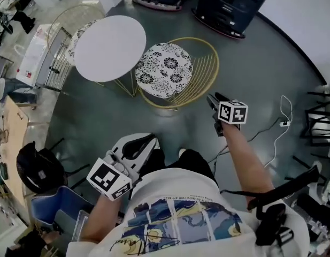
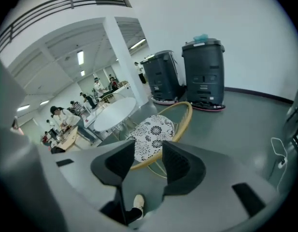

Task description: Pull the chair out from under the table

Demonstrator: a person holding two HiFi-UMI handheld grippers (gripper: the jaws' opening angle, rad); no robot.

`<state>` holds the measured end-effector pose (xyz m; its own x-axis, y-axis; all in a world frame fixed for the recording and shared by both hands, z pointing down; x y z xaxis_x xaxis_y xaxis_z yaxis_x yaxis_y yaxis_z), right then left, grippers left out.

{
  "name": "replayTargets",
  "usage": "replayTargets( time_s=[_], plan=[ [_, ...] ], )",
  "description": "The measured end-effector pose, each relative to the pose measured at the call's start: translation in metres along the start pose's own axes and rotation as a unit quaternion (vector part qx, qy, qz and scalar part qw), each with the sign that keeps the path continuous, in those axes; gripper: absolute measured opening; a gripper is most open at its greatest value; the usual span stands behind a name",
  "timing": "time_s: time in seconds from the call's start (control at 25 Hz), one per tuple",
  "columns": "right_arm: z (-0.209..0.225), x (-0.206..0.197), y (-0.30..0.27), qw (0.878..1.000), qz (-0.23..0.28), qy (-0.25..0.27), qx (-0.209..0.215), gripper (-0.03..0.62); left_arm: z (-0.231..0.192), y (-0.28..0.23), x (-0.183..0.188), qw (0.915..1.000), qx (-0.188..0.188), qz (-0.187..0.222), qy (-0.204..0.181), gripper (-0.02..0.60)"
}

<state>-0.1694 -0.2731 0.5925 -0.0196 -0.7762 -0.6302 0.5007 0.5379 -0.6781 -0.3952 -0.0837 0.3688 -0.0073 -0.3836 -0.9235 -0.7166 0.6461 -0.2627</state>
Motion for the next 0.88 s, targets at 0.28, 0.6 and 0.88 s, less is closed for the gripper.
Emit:
replayTargets(
  time_s=[0.28,0.6,0.88],
  plan=[
    [0.071,0.017,-0.072,0.994,-0.016,-0.082,-0.064,0.163,-0.051,-0.035,0.013,0.9992,-0.029,-0.029,-0.004,0.018],
    [0.113,0.019,-0.128,0.989,-0.043,-0.126,-0.065,0.163,-0.061,-0.083,0.024,0.9987,0.018,-0.043,0.020,0.018],
    [0.124,0.018,-0.137,0.981,-0.055,-0.177,-0.054,0.163,-0.042,-0.122,0.025,0.9970,0.034,-0.059,0.036,0.018]
  ],
)
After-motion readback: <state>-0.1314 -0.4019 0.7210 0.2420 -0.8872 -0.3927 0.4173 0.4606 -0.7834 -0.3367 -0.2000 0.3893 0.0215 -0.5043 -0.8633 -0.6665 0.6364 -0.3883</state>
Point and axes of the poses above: the fingertips, and each gripper's own axes: y backward along the fingers, z to its right, x out of its top, the point moved 1 cm from there along y, backward along the fingers, and after that the axes turned 4 degrees about -y, right-handed, at the moved point
